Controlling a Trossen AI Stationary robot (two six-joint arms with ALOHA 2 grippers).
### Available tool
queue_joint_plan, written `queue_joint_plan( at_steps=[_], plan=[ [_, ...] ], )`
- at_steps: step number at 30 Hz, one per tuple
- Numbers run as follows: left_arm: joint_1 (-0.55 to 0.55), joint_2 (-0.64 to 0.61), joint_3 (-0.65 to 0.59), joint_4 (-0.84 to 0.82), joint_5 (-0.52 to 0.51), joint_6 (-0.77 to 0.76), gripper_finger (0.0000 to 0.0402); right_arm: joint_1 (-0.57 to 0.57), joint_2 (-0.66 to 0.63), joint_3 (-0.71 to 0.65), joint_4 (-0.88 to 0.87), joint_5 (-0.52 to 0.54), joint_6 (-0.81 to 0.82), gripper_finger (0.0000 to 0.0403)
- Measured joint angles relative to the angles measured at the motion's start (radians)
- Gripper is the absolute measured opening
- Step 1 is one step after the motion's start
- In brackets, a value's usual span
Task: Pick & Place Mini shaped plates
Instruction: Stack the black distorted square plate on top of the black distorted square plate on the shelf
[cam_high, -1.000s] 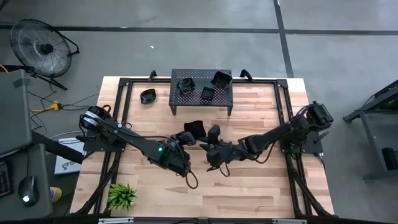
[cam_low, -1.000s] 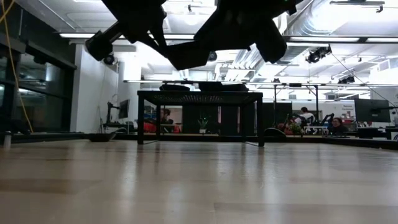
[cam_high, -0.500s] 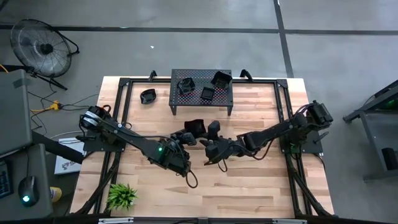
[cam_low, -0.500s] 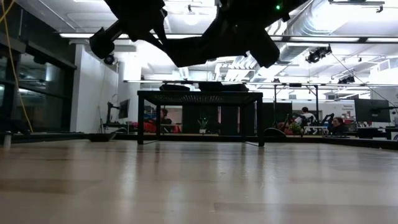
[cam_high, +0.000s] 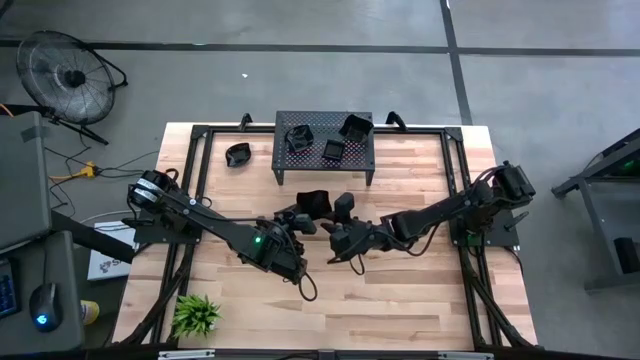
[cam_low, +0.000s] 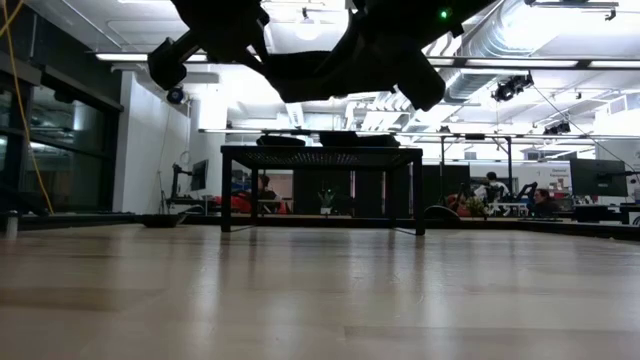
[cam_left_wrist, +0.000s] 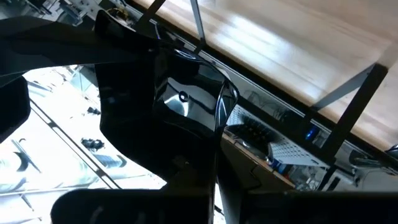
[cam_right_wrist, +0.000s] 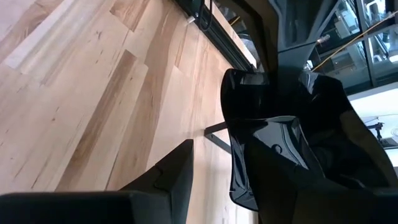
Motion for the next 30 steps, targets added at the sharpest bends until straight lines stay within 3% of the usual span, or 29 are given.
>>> queue_joint_plan(
  at_steps=[8, 21, 30],
  plan=[
    [0.000, 0.000, 0.000, 0.004, -0.004, 0.024, 0.0000, 0.000, 0.000, 0.000, 0.026, 0.006, -0.002, 0.0128],
    [0.000, 0.000, -0.001, 0.030, 0.015, 0.017, 0.0000, 0.000, 0.000, 0.000, 0.025, -0.004, -0.036, 0.0007],
    [0.000, 0.000, -0.001, 0.030, 0.017, 0.016, 0.0007, -0.001, -0.001, 0.000, 0.022, -0.014, -0.035, 0.0003]
  ],
)
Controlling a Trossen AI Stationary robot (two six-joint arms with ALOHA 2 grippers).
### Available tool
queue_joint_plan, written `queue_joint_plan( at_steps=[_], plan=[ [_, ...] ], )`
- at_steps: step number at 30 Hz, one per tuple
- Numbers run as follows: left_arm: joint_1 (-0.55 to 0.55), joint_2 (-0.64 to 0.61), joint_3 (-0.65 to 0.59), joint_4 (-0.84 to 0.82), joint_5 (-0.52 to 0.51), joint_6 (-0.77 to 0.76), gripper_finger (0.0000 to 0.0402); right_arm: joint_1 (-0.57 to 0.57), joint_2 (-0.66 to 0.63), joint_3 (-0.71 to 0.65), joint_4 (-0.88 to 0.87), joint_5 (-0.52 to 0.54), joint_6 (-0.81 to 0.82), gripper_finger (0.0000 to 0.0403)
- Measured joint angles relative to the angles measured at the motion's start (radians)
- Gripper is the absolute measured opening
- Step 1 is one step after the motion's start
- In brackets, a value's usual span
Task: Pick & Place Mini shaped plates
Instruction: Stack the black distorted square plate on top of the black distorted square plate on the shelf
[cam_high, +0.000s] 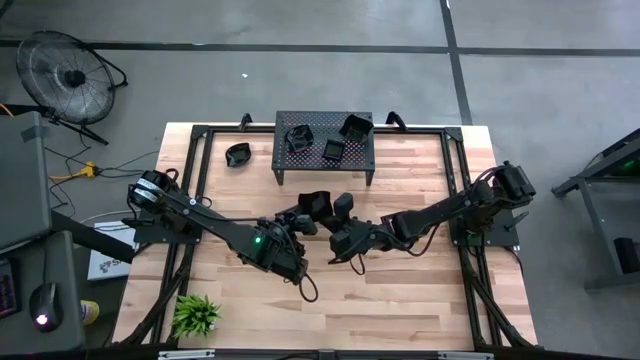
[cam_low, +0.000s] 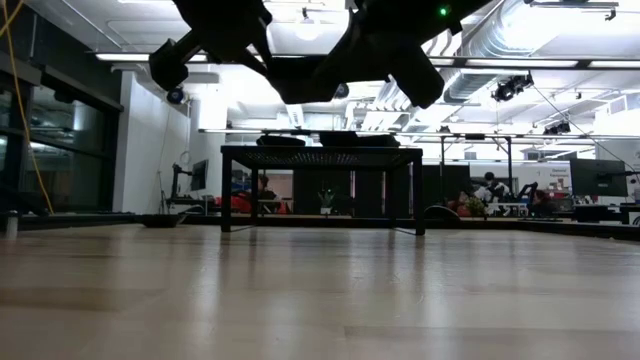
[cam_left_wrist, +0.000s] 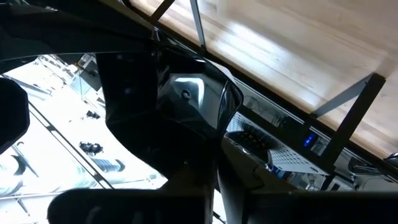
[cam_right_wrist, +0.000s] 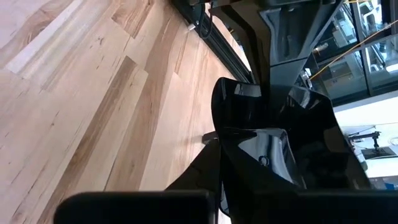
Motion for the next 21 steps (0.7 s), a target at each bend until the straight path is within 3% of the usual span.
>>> queue_joint_plan(
  at_steps=[10, 21],
  plan=[
    [0.000, 0.000, 0.000, 0.000, -0.008, -0.002, 0.0038, 0.000, 0.000, 0.000, -0.011, 0.000, 0.041, 0.0001],
    [-0.003, 0.000, 0.000, -0.012, -0.081, 0.027, 0.0140, 0.000, 0.000, 0.000, -0.047, 0.057, 0.065, 0.0000]
  ],
)
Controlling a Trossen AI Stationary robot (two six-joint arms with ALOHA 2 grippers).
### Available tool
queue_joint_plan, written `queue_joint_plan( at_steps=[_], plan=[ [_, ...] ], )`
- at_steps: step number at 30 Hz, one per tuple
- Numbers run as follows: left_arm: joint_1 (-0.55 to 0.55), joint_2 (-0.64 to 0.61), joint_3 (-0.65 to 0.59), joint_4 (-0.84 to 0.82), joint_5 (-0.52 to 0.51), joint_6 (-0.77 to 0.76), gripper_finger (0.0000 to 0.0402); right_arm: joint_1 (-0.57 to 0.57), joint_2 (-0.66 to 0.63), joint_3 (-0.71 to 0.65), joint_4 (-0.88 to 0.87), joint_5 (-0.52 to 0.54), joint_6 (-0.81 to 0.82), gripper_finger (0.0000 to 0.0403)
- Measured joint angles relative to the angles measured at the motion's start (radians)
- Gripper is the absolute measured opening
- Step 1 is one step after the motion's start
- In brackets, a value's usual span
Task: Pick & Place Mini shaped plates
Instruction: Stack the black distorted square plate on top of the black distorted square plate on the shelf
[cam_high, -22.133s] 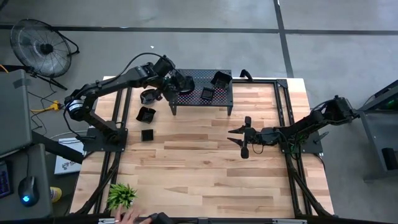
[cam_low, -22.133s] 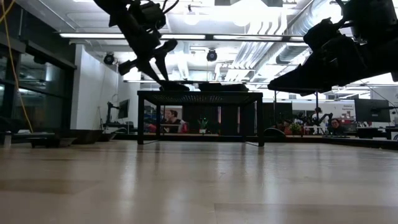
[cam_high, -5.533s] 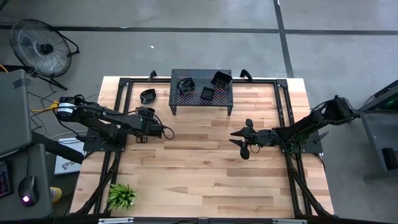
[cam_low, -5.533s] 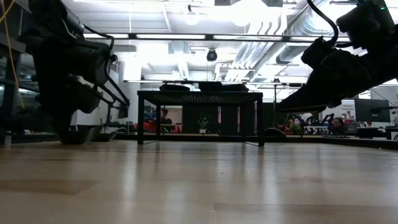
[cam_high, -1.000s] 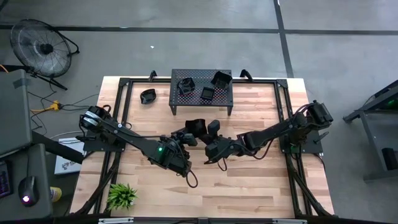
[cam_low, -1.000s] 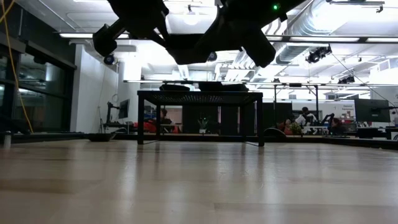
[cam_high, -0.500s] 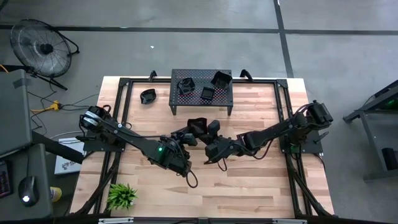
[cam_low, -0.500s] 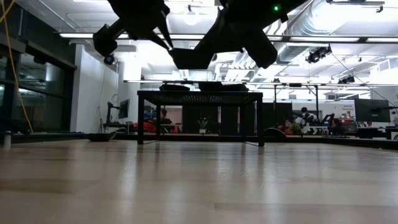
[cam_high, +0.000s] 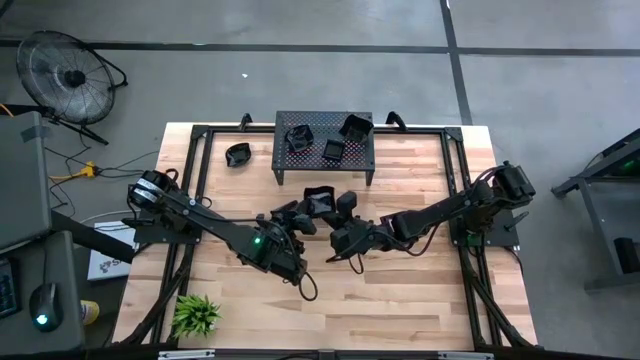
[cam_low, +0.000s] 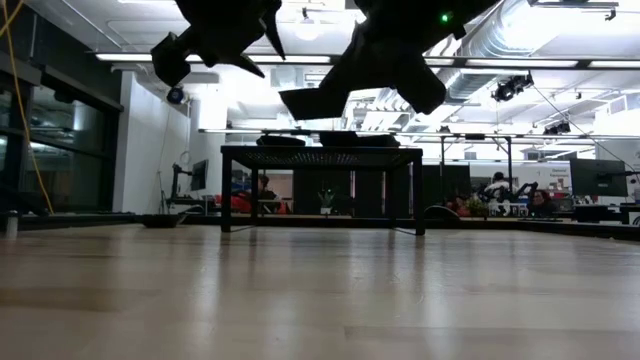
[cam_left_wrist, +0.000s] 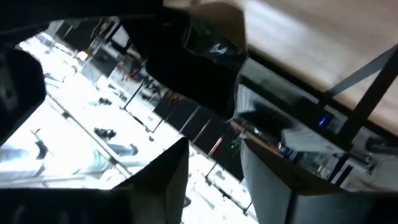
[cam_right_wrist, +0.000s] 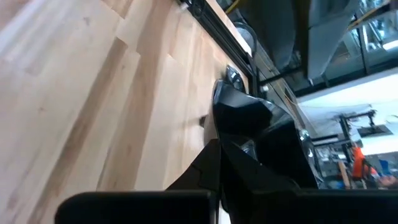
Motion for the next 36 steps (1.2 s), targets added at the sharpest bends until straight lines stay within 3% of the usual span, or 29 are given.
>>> queue_joint_plan(
  at_steps=[5, 8, 16, 19, 22, 26, 36],
  plan=[
    [-0.024, 0.000, 0.000, -0.005, -0.051, -0.036, 0.0161, 0.000, -0.013, 0.000, -0.013, 0.047, 0.002, 0.0000],
    [-0.046, -0.008, 0.000, -0.049, -0.061, -0.144, 0.0163, 0.000, -0.042, 0.000, -0.042, 0.051, 0.021, 0.0000],
    [-0.093, -0.092, 0.001, -0.405, 0.030, -0.794, 0.0163, -0.006, -0.173, 0.000, -0.186, 0.086, 0.067, 0.0000],
    [-0.090, -0.124, 0.001, -0.475, 0.107, -0.951, 0.0163, -0.018, -0.229, 0.000, -0.235, 0.096, 0.068, 0.0000],
    [-0.089, -0.138, 0.001, -0.495, 0.165, -1.005, 0.0163, -0.042, -0.281, 0.000, -0.280, 0.107, 0.068, 0.0000],
    [-0.102, -0.147, -0.041, -0.495, 0.165, -1.047, 0.0163, -0.092, -0.337, 0.000, -0.333, 0.075, 0.072, 0.0000],
    [-0.176, -0.246, -0.277, -0.423, 0.139, -1.311, 0.0163, -0.251, -0.417, 0.000, -0.390, -0.042, 0.120, 0.0000]
  ],
)
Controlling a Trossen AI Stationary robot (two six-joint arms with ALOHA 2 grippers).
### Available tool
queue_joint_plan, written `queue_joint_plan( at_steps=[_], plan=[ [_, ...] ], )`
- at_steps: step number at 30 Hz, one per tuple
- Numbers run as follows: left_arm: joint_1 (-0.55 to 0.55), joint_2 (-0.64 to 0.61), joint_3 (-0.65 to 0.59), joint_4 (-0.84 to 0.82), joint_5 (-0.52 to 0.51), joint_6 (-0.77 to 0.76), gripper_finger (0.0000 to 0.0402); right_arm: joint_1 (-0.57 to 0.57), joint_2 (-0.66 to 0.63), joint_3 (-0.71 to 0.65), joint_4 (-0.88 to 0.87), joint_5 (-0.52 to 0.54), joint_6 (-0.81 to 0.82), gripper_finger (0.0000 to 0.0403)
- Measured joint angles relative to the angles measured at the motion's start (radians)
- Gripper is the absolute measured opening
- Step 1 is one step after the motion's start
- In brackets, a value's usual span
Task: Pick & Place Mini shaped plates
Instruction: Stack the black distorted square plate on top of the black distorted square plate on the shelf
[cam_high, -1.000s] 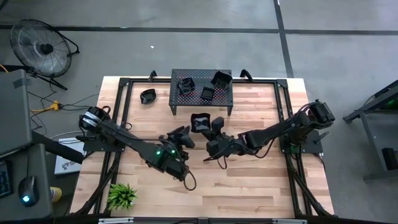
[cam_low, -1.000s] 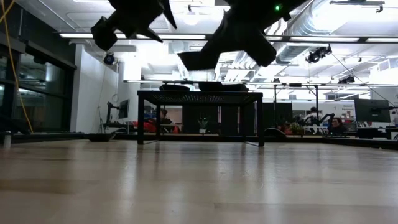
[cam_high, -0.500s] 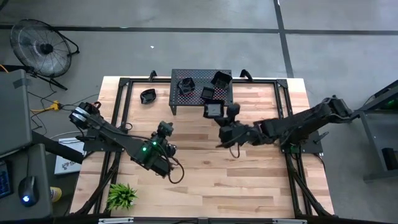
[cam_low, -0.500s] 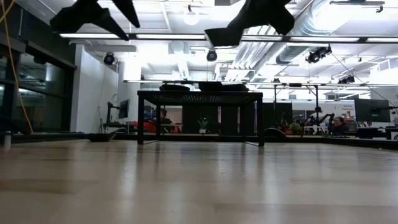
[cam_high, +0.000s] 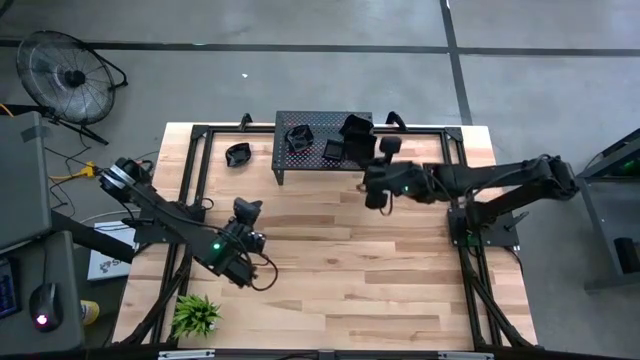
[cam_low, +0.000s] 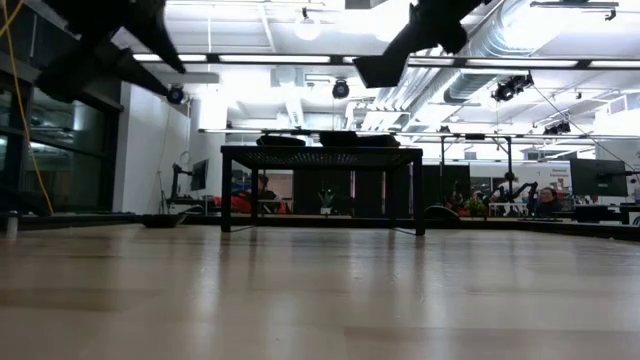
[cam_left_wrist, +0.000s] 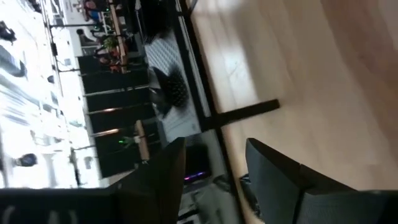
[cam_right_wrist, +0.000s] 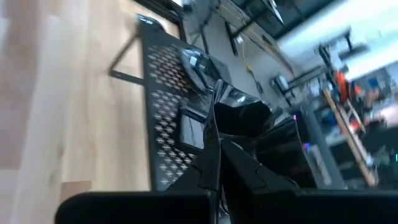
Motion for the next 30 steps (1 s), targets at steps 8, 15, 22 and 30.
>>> queue_joint_plan(
  at_steps=[8, 15, 22, 30],
  plan=[
    [-0.011, -0.136, -0.194, 0.331, 0.020, 0.021, 0.0163, -0.142, 0.006, 0.000, 0.034, -0.062, 0.109, 0.0000],
    [-0.011, -0.162, -0.339, 0.579, 0.021, 0.025, 0.0163, -0.219, 0.006, 0.000, 0.088, -0.108, 0.190, 0.0000],
    [-0.011, -0.162, -0.441, 0.811, 0.016, 0.028, 0.0163, -0.297, 0.008, -0.005, 0.113, -0.184, 0.220, 0.0000],
    [-0.011, -0.162, -0.478, 0.893, 0.020, 0.027, 0.0163, -0.369, 0.091, -0.005, 0.175, -0.282, 0.231, 0.0000]
  ],
)
